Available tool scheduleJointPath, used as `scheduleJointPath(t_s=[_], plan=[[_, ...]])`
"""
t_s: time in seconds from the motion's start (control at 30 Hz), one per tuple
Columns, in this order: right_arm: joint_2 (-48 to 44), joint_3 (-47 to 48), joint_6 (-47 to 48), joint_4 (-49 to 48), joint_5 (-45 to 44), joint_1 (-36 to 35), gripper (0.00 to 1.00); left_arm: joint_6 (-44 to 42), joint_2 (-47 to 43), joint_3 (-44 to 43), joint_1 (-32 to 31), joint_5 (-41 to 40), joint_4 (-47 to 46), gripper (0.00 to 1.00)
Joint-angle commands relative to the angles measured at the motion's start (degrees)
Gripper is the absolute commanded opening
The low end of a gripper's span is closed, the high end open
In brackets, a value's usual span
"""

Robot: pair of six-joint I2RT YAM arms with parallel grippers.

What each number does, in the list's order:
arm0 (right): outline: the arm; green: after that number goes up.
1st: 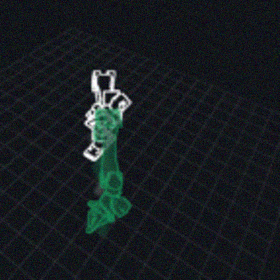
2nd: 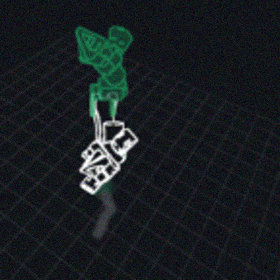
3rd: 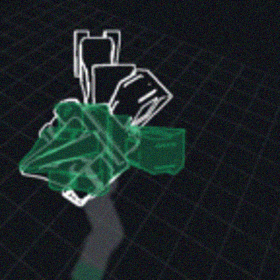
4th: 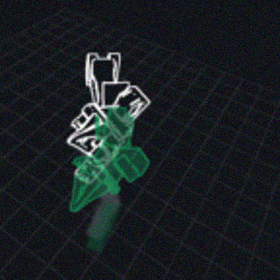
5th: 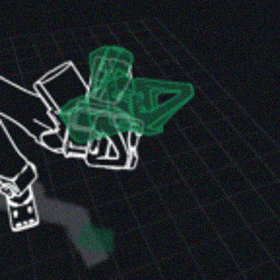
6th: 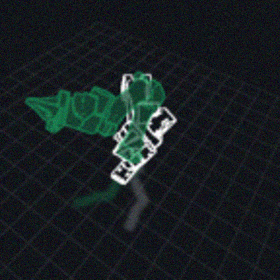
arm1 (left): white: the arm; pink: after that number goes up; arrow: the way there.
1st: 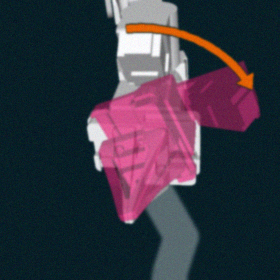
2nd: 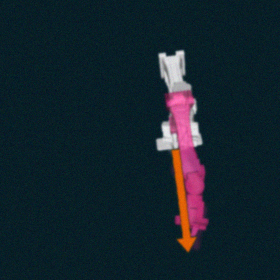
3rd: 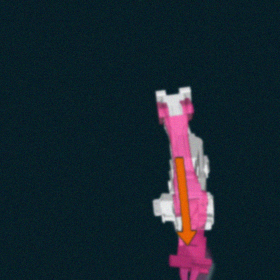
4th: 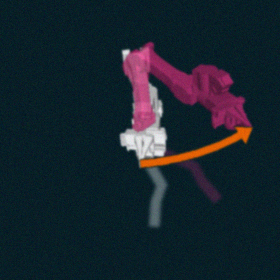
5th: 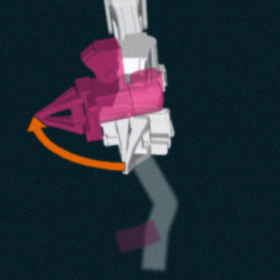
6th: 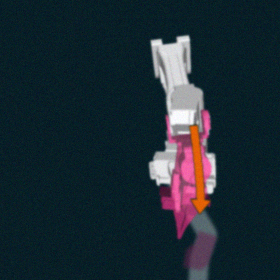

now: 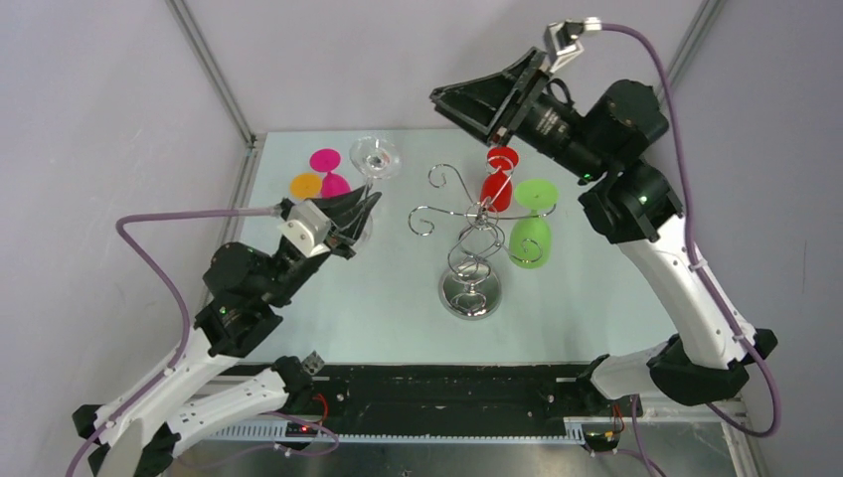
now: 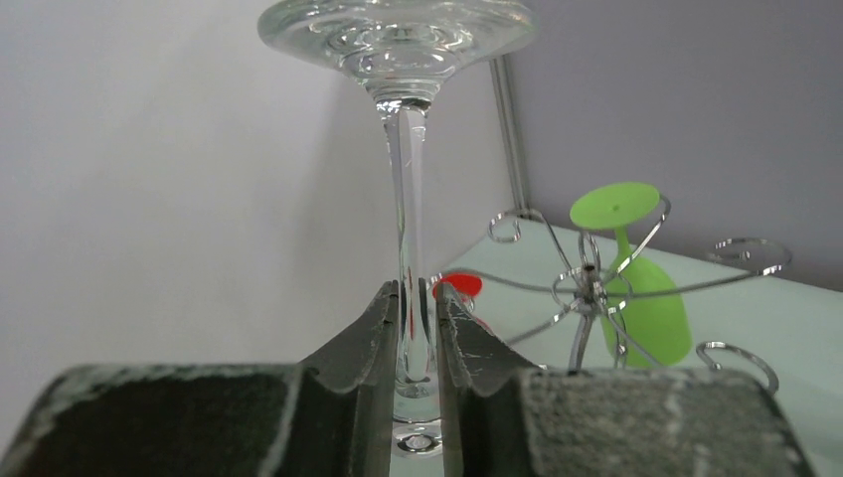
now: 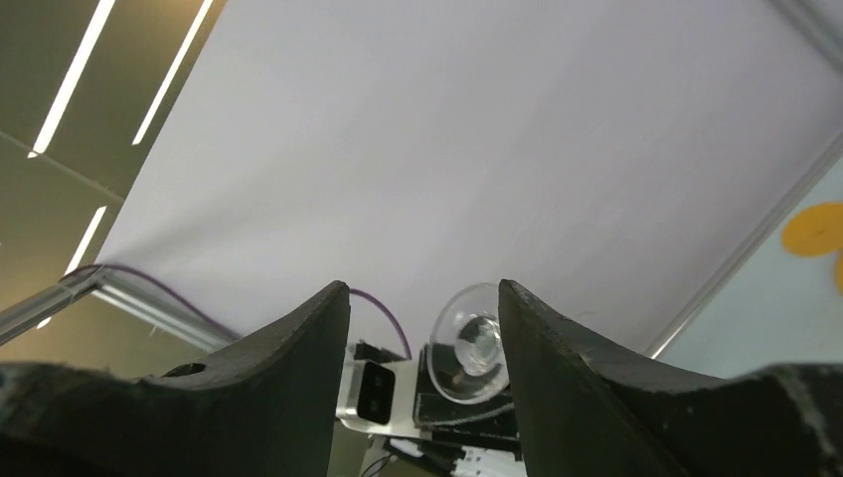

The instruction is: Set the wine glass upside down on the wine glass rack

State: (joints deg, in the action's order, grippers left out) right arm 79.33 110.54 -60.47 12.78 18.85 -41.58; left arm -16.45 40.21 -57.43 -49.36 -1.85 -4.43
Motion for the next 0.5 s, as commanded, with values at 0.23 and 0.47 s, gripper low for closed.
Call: scheduleJointPath(t_s=[0.23, 0.47], plan=[[-13.76, -6.05, 7.02, 3.9, -5.55, 7.75, 0.61, 12.63, -7.38, 16.29, 7.26, -0.56, -14.64, 0.0], [-21.05, -10.24, 10.26, 9.25, -6.58, 13.89, 0.61, 17.72, -3.85, 23.19, 13.77, 3.84, -29.49, 0.0]])
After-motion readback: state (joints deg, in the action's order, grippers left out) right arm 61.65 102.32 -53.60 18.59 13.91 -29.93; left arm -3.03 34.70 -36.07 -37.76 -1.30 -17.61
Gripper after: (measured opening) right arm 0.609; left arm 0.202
